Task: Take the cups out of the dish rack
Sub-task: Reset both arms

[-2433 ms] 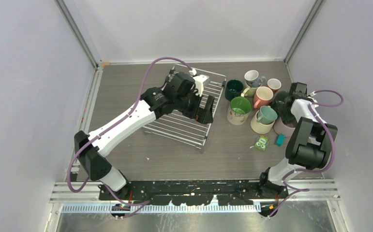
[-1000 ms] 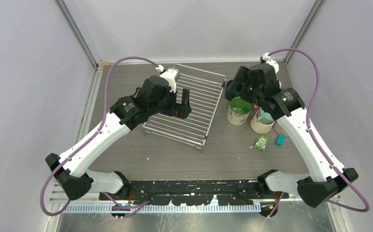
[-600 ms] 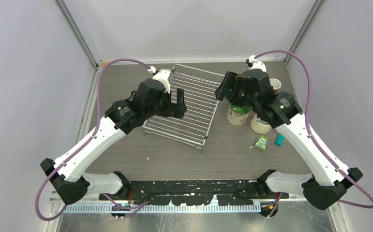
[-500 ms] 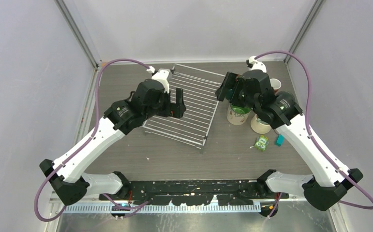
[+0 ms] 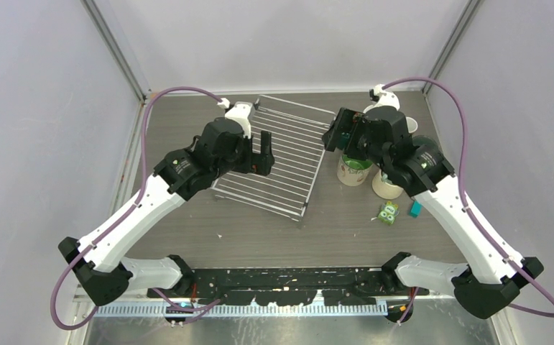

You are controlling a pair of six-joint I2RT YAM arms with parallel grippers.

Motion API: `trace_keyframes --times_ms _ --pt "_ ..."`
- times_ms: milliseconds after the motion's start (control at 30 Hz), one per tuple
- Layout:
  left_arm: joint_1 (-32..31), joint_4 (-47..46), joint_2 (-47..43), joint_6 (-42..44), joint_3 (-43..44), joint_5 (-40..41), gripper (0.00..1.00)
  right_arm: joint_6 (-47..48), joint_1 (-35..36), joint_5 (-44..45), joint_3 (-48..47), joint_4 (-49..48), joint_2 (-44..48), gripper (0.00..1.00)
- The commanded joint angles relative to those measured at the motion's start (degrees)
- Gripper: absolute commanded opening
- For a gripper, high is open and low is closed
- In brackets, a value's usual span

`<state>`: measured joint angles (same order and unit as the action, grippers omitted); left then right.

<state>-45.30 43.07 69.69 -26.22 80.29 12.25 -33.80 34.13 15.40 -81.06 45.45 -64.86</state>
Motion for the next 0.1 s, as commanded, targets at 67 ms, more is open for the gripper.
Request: trace_keyframes --times_ms 67 --pt "0.1 -2.3 -1.8 1.8 -0.2 1.2 1.00 0.9 0.2 0.8 0.0 -2.7 0.7 1.00"
